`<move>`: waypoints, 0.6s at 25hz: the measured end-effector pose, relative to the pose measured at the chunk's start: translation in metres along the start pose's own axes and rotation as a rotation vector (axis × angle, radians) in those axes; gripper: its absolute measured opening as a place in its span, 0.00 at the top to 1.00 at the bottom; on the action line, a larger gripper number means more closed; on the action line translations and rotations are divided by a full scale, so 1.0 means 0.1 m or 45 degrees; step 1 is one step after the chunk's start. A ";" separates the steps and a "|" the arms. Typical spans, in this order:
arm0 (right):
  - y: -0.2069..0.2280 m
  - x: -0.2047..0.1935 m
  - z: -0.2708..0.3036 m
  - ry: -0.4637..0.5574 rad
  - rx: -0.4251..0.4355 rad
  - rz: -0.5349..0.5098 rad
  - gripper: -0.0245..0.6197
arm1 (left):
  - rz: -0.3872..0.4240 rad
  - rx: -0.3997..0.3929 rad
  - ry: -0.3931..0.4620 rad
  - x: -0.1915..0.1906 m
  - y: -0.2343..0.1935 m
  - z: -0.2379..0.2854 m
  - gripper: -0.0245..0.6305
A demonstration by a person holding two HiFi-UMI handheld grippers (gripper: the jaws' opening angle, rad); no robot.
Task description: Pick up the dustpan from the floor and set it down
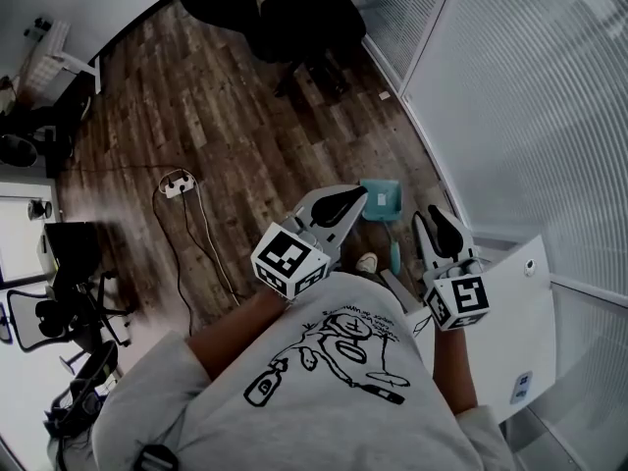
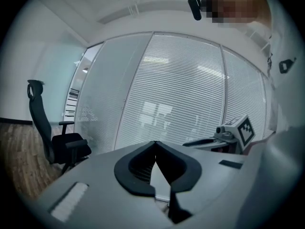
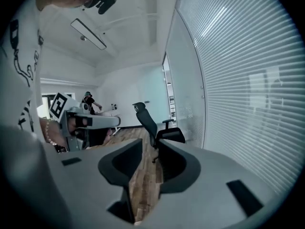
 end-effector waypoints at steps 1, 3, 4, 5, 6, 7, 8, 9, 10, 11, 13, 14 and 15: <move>-0.02 0.06 -0.03 0.014 -0.003 -0.009 0.81 | 0.004 -0.003 0.007 0.03 0.00 0.00 0.96; -0.07 0.19 -0.08 0.044 -0.010 -0.025 0.83 | 0.011 -0.008 0.022 0.08 0.00 0.00 0.96; -0.09 0.25 -0.10 0.063 -0.012 -0.034 0.84 | 0.014 -0.011 0.029 0.10 0.00 0.00 0.96; -0.10 0.30 -0.11 0.081 -0.014 -0.039 0.85 | 0.017 -0.014 0.034 0.12 0.01 0.00 0.96; -0.12 0.35 -0.13 0.096 -0.016 -0.039 0.86 | 0.021 -0.016 0.040 0.14 0.01 0.00 0.96; -0.14 0.39 -0.14 0.107 -0.018 -0.034 0.87 | 0.024 -0.018 0.044 0.16 0.02 0.00 0.96; -0.16 0.42 -0.15 0.117 -0.021 -0.031 0.89 | 0.028 -0.018 0.049 0.17 0.03 0.00 0.96; -0.18 0.45 -0.16 0.126 -0.026 -0.033 0.89 | 0.032 -0.017 0.054 0.18 0.03 -0.01 0.96; -0.19 0.48 -0.18 0.136 -0.035 -0.041 0.90 | 0.035 -0.016 0.059 0.19 0.04 -0.01 0.96; -0.20 0.51 -0.20 0.148 -0.043 -0.050 0.91 | 0.037 -0.016 0.063 0.21 0.05 -0.01 0.96; -0.22 0.59 -0.25 0.174 -0.053 -0.058 0.92 | 0.038 -0.018 0.069 0.24 0.06 -0.01 0.96; -0.24 0.63 -0.27 0.187 -0.055 -0.060 0.92 | 0.038 -0.020 0.071 0.25 0.07 -0.02 0.96; -0.26 0.66 -0.29 0.199 -0.056 -0.064 0.93 | 0.037 -0.023 0.071 0.26 0.07 -0.02 0.96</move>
Point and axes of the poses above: the fingertips, and each gripper's own axes: z forward along the fingers, y to its right, x out of its top, the point moved 7 cm from there along -z, backward along the fingers, and after that the axes turned 7 degrees about -x, right-handed, at the moved point
